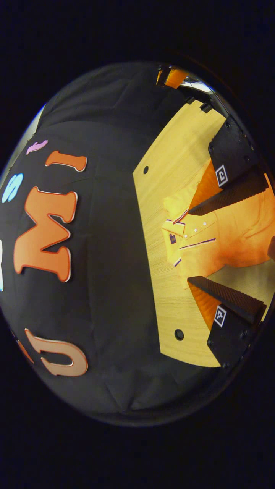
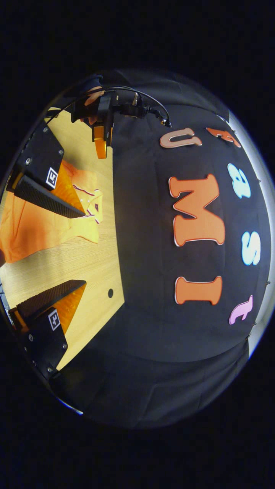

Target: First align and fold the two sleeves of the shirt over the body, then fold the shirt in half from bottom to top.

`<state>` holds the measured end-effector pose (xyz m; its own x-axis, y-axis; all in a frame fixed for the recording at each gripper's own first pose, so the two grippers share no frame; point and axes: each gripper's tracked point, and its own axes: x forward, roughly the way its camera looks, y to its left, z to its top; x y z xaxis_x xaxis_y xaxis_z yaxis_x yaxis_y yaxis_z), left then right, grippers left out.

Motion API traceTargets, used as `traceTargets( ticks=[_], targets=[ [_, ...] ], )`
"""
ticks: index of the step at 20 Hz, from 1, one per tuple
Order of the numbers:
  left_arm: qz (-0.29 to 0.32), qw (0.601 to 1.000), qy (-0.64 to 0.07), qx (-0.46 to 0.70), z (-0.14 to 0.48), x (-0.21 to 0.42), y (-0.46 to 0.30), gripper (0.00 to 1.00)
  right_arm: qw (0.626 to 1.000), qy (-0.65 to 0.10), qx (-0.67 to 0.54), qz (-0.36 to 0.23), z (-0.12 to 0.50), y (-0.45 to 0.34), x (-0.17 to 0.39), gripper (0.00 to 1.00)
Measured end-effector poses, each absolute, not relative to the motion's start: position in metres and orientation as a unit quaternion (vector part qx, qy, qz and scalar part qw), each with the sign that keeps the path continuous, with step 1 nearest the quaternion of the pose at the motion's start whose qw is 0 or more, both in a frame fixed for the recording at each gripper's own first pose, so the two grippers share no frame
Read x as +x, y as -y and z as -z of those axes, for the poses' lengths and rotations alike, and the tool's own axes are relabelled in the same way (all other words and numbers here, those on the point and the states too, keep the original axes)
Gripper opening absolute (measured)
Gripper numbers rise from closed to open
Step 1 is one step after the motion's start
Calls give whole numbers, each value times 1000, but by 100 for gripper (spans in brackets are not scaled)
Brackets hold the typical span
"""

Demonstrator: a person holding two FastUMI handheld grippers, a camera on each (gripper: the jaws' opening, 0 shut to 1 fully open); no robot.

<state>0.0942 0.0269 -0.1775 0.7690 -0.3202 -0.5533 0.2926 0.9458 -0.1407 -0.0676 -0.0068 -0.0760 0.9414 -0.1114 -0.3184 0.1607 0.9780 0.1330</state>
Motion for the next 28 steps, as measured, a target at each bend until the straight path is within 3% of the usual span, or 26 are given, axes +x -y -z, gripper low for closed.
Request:
traceTargets(
  ticks=[12, 14, 19, 28],
  targets=[
    [37, 998, -48, -11, 37, -83, -71, 97, 993, -98, 61, -9, 79, -25, -134, 98],
    [32, 997, -76, -5, 50, -106, -69, 97, 991, -123, 55, -21, 102, -27, -143, 98],
    [20, 977, -211, 6, 147, -159, -75, 97, 958, -268, 81, -57, 193, -41, -168, 99],
    [31, 911, -412, -4, 262, -202, -76, 98, 899, -424, 78, -70, 294, -47, -205, 99]
  ],
)
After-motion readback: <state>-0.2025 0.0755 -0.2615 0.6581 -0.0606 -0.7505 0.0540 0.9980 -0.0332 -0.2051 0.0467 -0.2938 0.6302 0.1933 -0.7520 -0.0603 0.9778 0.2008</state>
